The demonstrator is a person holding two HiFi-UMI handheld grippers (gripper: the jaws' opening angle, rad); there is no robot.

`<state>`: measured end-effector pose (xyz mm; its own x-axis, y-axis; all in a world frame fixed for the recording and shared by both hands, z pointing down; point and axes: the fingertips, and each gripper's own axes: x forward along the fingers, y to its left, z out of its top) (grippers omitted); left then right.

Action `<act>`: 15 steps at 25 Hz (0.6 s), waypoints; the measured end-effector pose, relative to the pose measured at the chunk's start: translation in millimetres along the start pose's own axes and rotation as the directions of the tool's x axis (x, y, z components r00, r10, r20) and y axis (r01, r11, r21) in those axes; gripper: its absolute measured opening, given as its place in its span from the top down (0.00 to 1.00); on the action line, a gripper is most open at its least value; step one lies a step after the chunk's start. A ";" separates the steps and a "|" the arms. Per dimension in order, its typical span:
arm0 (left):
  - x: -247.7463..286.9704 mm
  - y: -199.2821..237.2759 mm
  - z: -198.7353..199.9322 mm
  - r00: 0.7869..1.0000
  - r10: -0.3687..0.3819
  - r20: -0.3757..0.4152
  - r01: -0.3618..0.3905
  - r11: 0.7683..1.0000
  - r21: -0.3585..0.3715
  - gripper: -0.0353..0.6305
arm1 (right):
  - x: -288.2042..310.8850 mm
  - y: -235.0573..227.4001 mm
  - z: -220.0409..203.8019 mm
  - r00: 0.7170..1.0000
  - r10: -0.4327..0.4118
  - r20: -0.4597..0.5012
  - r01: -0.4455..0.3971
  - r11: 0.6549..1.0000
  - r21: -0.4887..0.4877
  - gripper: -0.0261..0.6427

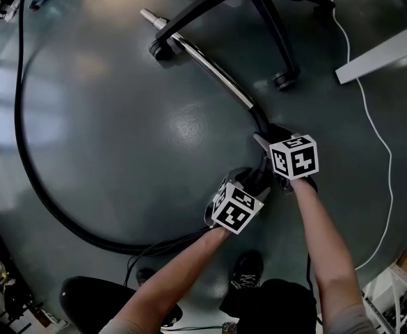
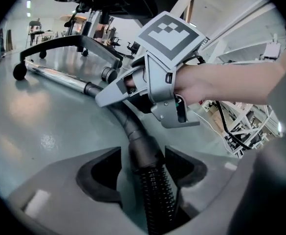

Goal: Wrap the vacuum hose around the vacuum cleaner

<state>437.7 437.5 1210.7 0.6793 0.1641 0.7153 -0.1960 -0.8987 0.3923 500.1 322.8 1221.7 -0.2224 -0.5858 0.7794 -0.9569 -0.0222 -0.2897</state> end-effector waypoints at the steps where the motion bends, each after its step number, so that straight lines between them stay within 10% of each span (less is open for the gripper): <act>1: 0.3 0.4 -1.0 1.000 -0.008 0.001 0.008 1.000 -0.012 0.54 | 3.5 -0.7 -3.4 1.000 -0.013 -0.013 0.013 1.000 0.010 0.57; 15: -4.9 -28.7 -25.9 0.992 -0.113 -0.055 0.111 0.993 -0.032 0.60 | -9.9 4.4 -31.0 0.996 -0.066 -0.061 0.072 0.992 0.104 0.67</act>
<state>421.7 473.0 1210.9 0.6571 0.2868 0.6971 -0.1417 -0.8613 0.4879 492.3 353.6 1229.9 -0.1695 -0.5327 0.8292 -0.9457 -0.1489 -0.2889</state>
